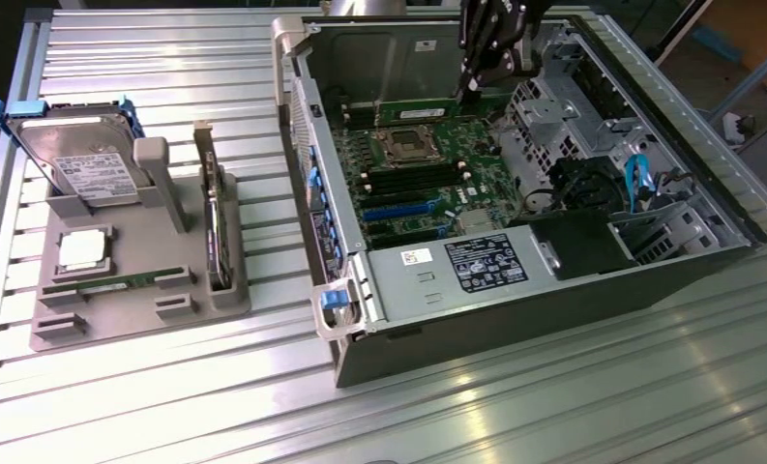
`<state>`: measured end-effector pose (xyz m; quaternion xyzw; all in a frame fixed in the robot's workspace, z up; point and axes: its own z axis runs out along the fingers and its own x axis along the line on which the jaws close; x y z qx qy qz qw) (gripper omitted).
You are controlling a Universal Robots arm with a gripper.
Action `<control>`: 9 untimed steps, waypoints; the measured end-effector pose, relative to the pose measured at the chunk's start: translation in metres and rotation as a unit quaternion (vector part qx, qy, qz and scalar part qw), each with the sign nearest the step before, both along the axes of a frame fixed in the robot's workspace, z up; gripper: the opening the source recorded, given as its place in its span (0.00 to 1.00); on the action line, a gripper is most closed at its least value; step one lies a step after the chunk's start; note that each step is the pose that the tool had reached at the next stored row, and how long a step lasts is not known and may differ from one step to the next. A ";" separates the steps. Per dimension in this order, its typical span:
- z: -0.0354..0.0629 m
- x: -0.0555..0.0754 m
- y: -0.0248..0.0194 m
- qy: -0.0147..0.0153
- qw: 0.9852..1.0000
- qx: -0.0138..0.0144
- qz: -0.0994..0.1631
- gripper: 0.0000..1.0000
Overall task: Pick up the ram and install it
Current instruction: 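Insert the ram into the slot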
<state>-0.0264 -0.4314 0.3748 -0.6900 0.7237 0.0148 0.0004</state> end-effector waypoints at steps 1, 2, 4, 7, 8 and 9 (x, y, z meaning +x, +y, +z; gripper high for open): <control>-0.0002 0.001 0.0000 0.000 1.000 0.000 0.000 0.12; -0.0003 0.003 0.0000 0.000 1.000 0.000 0.000 0.12; -0.0006 0.009 0.0000 0.000 1.000 0.000 0.000 0.12; -0.0013 0.012 0.0002 0.000 1.000 0.000 0.000 0.12; -0.0016 0.012 0.0003 0.000 1.000 0.000 0.000 0.12; -0.0022 0.013 0.0003 0.000 1.000 0.000 0.000 0.12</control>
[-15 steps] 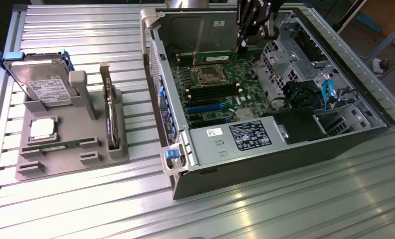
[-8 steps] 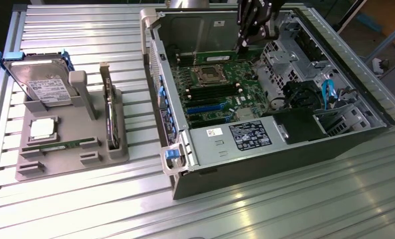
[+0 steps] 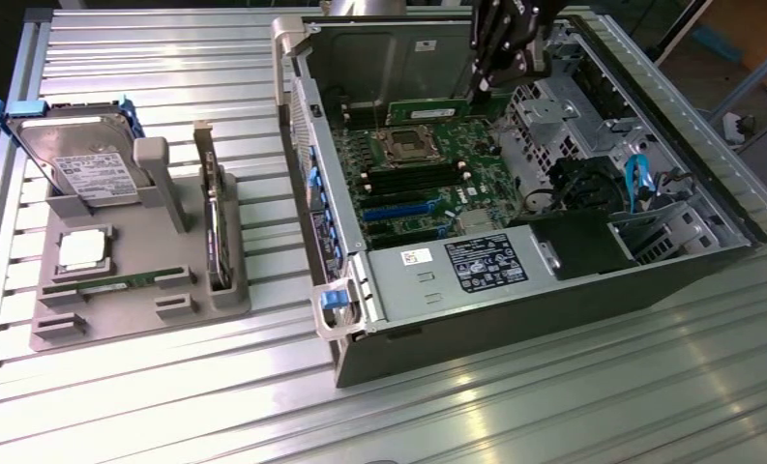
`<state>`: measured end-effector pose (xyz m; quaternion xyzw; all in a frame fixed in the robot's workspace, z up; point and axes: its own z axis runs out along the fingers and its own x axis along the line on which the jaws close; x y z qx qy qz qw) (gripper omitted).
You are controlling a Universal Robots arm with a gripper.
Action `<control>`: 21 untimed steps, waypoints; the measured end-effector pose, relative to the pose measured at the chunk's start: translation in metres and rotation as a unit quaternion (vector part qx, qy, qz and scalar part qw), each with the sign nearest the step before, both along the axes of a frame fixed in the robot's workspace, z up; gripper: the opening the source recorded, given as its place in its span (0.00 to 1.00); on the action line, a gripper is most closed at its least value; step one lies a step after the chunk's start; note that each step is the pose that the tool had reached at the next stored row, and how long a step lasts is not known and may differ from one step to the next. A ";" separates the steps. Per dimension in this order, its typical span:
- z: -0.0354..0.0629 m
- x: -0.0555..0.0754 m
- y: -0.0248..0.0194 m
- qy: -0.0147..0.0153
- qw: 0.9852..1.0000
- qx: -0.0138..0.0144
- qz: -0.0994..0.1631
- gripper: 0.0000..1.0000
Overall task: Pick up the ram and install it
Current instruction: 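Insert the ram into the slot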
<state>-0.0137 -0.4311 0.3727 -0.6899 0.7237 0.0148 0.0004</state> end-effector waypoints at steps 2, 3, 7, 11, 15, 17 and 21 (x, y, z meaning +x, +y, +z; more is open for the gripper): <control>-0.0041 0.001 0.0000 0.000 1.000 0.000 0.000 0.12; -0.0059 0.002 0.0000 0.000 1.000 0.000 0.000 0.12; -0.0120 0.002 0.0000 0.000 1.000 0.000 0.000 0.12; -0.0195 0.003 0.0000 0.000 1.000 0.000 0.000 0.12; -0.0250 0.003 -0.0001 0.000 1.000 0.000 0.000 0.12; -0.0281 0.003 0.0000 0.000 1.000 0.000 0.000 0.12; -0.0339 0.003 0.0000 0.000 1.000 0.000 0.000 0.12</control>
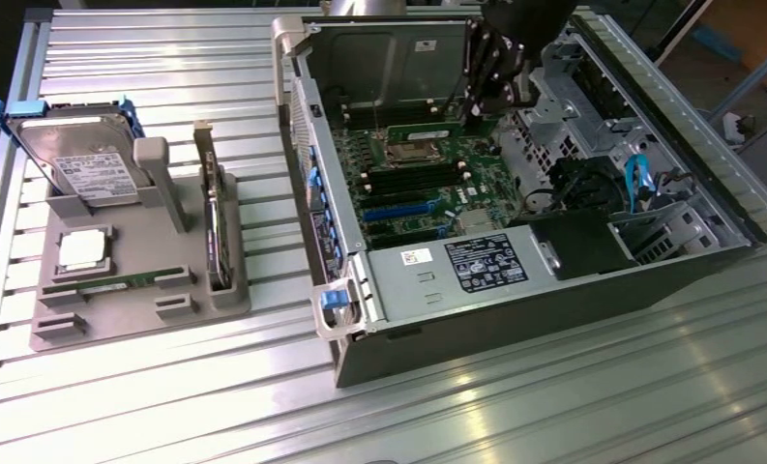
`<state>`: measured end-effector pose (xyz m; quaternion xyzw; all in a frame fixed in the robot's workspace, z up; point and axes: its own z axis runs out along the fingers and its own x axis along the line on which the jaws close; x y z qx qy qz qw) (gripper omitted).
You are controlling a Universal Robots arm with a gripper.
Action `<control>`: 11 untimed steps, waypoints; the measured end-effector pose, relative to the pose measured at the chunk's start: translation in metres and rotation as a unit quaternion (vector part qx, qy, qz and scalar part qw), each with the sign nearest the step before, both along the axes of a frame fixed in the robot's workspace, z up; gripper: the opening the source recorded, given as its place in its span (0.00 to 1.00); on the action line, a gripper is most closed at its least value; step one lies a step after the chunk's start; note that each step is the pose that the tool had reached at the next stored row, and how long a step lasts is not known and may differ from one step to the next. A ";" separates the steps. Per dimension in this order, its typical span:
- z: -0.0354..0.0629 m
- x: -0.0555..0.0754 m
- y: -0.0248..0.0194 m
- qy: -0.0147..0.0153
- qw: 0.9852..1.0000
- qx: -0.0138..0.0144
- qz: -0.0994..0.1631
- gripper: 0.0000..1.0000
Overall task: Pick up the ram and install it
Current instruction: 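Insert the ram into the slot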
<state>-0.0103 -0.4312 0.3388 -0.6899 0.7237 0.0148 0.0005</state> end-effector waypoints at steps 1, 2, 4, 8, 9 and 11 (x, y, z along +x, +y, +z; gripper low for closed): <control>-0.0013 0.000 0.0000 0.000 1.000 0.000 0.000 0.12; -0.0025 0.000 0.0000 0.000 1.000 0.000 0.000 0.12; -0.0053 0.000 0.0000 0.000 1.000 0.000 0.000 0.12; -0.0131 0.001 0.0000 0.000 1.000 0.000 0.000 0.12; -0.0142 0.001 0.0000 0.000 1.000 0.000 0.000 0.12; -0.0172 0.001 0.0000 0.000 1.000 0.000 0.000 0.12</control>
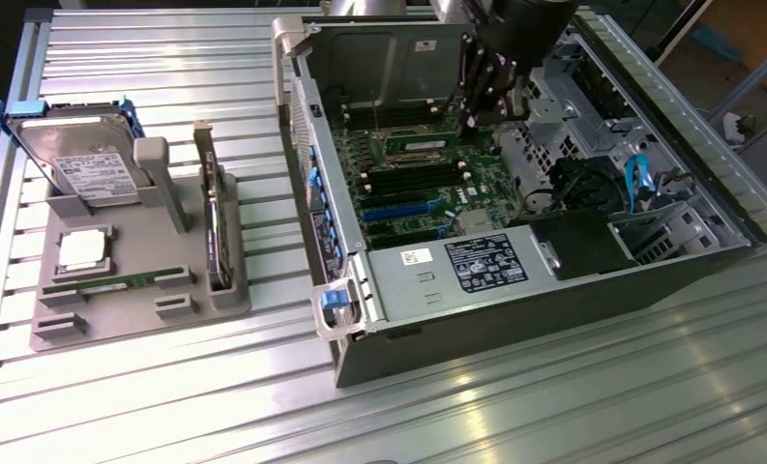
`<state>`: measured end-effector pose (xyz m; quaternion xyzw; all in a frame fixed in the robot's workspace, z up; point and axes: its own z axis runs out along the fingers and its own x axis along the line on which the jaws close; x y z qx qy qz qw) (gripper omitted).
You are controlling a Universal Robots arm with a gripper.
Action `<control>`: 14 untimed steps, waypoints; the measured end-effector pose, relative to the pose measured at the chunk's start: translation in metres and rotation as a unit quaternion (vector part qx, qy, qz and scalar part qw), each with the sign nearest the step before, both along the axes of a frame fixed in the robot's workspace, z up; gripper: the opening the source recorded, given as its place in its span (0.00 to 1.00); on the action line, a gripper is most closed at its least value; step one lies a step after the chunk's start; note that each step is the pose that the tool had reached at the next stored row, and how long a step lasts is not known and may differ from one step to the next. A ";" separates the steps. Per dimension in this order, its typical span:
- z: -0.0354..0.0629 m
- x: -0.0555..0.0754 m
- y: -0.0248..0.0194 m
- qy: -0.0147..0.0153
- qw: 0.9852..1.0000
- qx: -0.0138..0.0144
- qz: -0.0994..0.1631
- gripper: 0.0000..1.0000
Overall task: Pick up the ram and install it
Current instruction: 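Insert the ram into the slot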
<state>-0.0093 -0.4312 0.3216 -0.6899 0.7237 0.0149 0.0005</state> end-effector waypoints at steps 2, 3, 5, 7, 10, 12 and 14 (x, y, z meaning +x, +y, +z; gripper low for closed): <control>-0.0028 0.000 0.0000 0.000 1.000 0.000 0.000 0.12; -0.0045 0.000 0.0000 0.000 1.000 0.000 0.000 0.12; -0.0069 0.000 0.0000 0.000 1.000 0.000 0.000 0.12; -0.0091 0.000 0.0000 0.000 1.000 0.000 0.000 0.12; -0.0125 0.000 0.0000 0.000 1.000 0.000 0.000 0.12; -0.0140 0.000 0.0000 0.000 1.000 0.000 0.000 0.12; -0.0158 0.000 0.0000 0.000 1.000 0.000 0.000 0.12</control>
